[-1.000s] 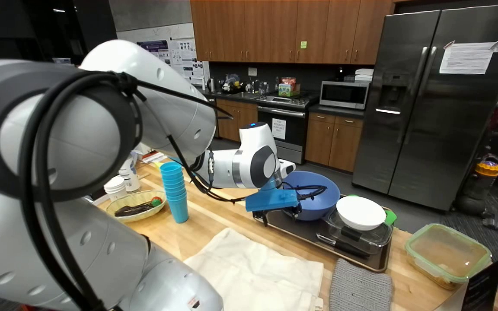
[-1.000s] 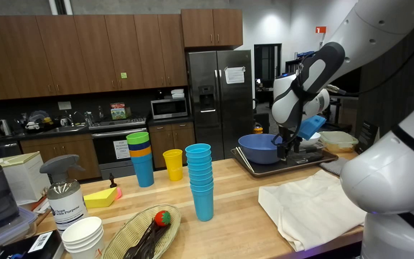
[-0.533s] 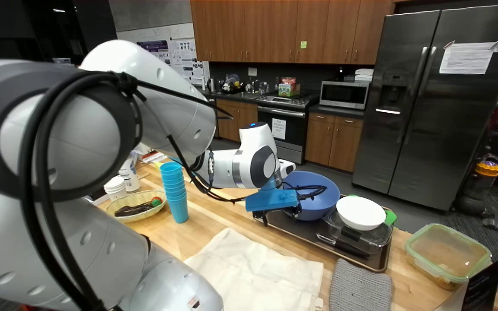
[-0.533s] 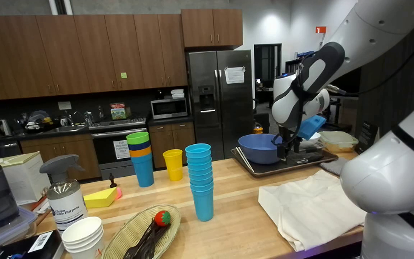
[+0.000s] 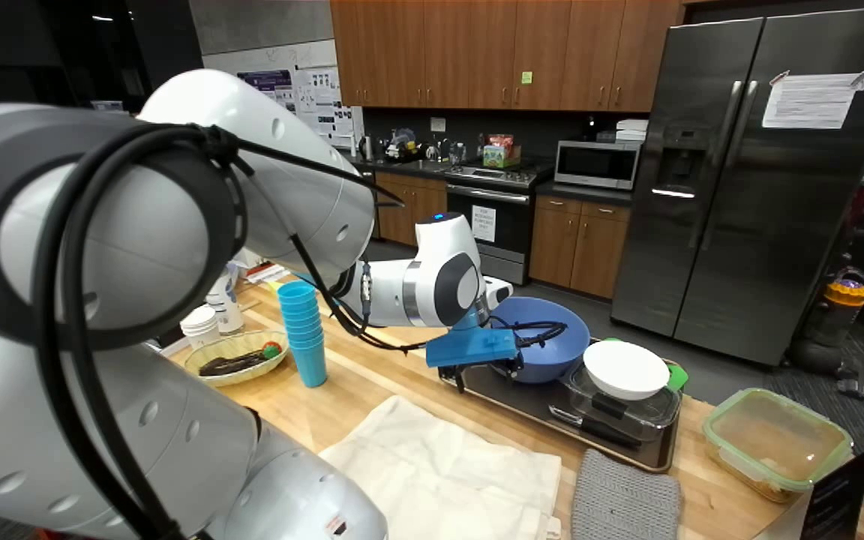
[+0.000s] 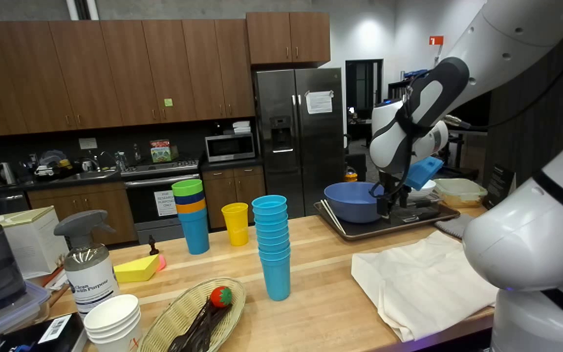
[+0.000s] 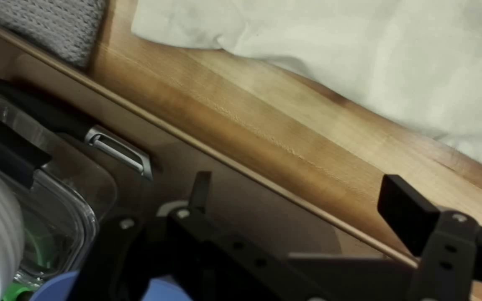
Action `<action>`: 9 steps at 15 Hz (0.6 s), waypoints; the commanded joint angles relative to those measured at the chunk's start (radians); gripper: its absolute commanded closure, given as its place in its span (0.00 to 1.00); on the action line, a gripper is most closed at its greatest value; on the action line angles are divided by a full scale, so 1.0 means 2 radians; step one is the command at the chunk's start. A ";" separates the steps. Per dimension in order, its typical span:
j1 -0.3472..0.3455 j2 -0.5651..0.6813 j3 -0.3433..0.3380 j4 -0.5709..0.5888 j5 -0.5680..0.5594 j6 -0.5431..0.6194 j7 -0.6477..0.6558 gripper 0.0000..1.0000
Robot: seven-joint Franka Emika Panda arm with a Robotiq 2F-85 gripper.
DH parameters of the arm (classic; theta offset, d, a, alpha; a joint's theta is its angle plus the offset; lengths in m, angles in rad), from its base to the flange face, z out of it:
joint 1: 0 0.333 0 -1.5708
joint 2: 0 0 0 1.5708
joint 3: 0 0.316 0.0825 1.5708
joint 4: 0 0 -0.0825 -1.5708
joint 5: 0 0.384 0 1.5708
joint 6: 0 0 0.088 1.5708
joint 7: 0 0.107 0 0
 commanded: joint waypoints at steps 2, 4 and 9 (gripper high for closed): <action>0.003 -0.001 -0.003 0.001 -0.001 -0.002 0.001 0.00; 0.003 -0.001 -0.003 0.001 -0.001 -0.002 0.001 0.00; 0.008 -0.001 0.004 0.000 -0.003 -0.030 0.000 0.00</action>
